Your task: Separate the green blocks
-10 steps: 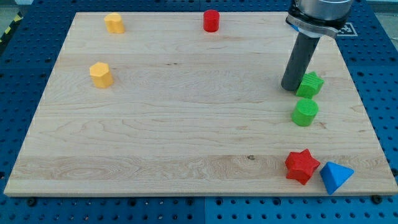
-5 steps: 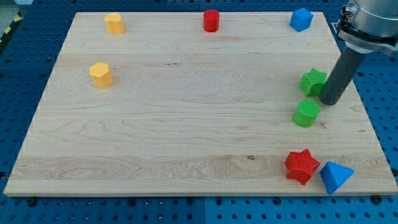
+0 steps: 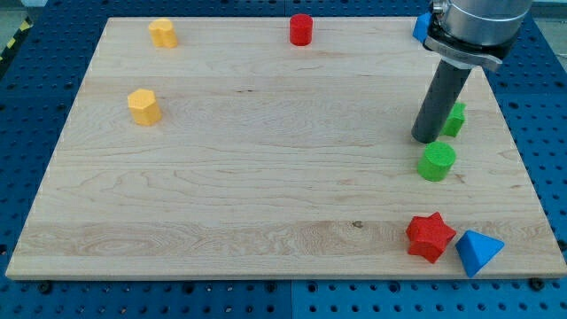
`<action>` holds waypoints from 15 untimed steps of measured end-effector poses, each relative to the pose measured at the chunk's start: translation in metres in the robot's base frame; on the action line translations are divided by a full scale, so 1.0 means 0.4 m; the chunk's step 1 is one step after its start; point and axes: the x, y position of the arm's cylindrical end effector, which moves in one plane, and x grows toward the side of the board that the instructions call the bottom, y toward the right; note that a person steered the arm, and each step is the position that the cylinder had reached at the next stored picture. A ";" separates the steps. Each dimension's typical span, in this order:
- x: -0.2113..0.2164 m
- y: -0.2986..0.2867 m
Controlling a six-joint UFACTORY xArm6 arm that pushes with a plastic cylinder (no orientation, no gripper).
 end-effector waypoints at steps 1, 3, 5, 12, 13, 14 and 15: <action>-0.003 0.000; -0.011 0.000; -0.013 0.002; -0.036 -0.041; -0.015 -0.056; -0.015 -0.050; -0.015 -0.039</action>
